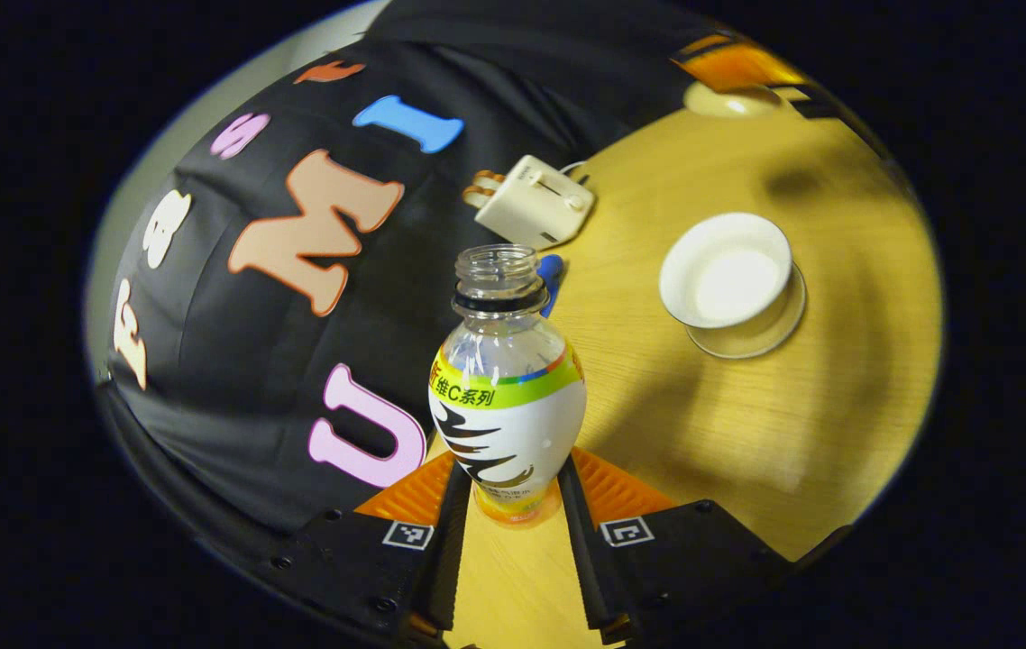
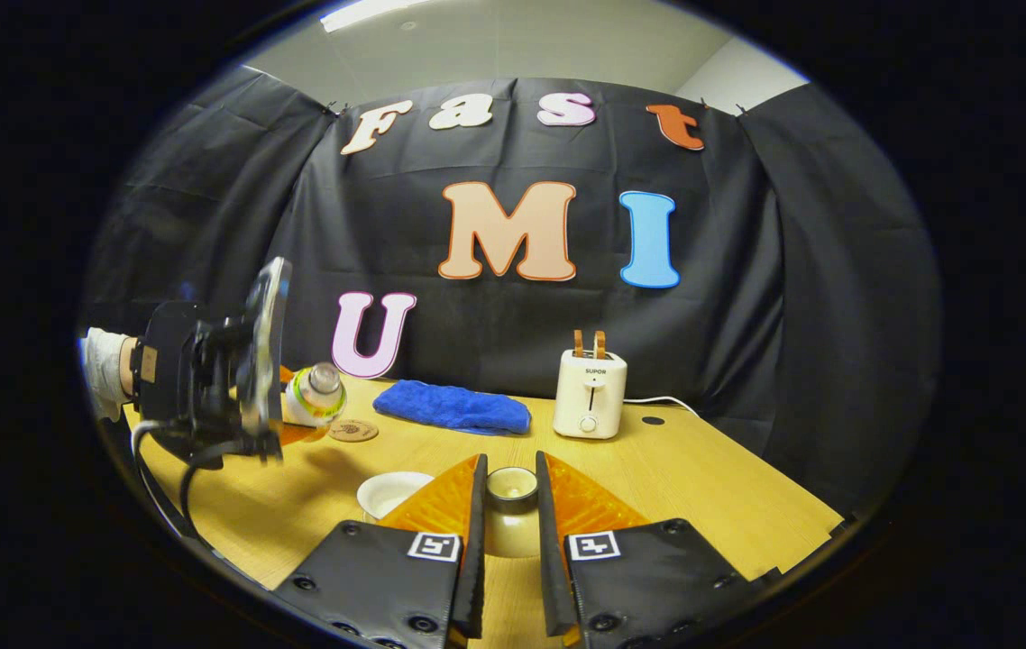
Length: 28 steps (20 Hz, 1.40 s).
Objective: Open the teacup lid with one hand, grasp the water bottle and pour water into the teacup with the other hand; after pouring, place the water bottle on the coaster and then close the teacup lid.
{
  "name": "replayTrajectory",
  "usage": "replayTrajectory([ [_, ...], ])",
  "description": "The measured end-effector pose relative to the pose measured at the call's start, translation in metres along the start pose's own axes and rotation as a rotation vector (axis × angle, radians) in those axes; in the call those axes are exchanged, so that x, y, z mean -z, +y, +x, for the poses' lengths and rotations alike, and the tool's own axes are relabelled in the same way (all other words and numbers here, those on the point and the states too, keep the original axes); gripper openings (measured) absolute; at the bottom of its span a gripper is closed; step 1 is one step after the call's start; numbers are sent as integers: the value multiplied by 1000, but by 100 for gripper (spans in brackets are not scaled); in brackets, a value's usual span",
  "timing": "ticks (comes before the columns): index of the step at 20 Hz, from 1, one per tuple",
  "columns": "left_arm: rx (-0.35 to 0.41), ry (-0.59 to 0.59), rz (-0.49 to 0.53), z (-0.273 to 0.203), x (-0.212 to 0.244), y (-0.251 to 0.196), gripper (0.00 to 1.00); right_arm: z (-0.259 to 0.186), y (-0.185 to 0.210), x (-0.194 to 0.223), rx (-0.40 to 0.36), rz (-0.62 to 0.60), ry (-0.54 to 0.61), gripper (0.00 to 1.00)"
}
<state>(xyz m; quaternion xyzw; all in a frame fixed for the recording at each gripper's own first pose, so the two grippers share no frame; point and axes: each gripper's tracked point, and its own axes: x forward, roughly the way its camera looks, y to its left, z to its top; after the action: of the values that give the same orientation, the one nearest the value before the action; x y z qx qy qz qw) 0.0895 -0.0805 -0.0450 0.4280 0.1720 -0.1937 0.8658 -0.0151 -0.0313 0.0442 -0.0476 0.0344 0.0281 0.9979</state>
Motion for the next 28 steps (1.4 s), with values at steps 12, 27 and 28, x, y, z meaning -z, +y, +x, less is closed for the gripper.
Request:
replayTrajectory([
  [12,14,-107,-554,18,12,32,53,9,24,0,-31,-29,15,31],
  [27,19,-141,-798,64,13,57,53,20,43,4,-54,-22,46,31],
  [28,16,-135,-799,64,13,57,53,21,43,3,-53,-21,46,31],
])
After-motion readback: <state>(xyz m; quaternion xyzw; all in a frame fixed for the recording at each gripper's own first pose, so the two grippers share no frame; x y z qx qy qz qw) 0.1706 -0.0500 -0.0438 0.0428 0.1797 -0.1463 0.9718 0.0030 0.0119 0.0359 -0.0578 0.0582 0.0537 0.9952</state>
